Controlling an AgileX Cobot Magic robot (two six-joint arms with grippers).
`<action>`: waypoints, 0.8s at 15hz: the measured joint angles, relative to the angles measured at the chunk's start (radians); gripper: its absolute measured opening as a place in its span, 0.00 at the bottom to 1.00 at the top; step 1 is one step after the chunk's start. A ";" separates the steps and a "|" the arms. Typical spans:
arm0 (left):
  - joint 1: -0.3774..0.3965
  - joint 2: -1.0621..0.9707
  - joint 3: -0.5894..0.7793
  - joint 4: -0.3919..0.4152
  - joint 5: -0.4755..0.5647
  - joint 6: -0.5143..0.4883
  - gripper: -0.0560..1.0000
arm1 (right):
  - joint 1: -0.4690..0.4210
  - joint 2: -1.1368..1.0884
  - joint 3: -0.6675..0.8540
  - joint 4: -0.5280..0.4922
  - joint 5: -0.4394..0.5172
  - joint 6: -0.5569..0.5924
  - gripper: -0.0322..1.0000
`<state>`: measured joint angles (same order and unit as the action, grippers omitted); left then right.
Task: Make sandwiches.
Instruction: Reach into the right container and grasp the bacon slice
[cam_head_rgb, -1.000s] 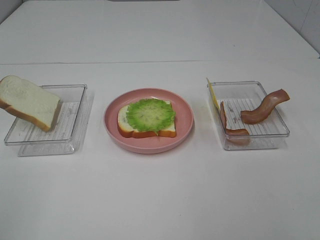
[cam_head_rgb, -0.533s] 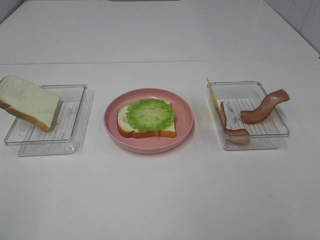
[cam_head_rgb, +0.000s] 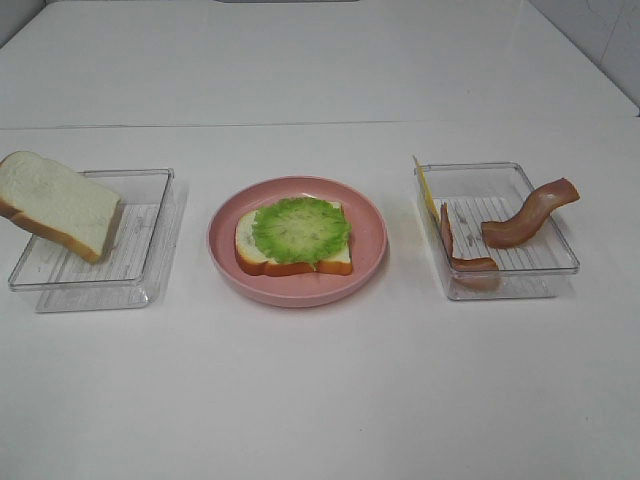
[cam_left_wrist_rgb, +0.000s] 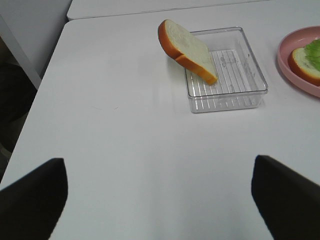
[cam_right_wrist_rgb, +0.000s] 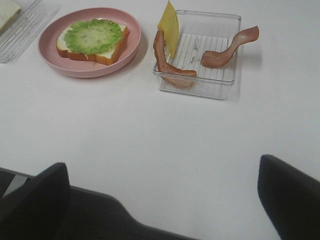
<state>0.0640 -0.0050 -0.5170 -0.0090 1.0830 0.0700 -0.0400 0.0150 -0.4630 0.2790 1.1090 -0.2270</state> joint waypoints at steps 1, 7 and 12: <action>0.000 0.000 0.000 0.000 -0.001 0.000 0.92 | 0.000 0.059 -0.025 0.000 0.000 0.030 0.98; 0.000 0.000 0.000 0.000 -0.001 0.000 0.92 | 0.000 0.885 -0.401 0.047 0.015 0.065 0.98; 0.000 0.000 0.000 0.000 -0.001 0.000 0.92 | -0.009 1.375 -0.702 0.051 -0.007 -0.006 0.98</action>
<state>0.0640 -0.0050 -0.5170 -0.0090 1.0820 0.0700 -0.0490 1.3900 -1.1650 0.3300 1.1020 -0.2330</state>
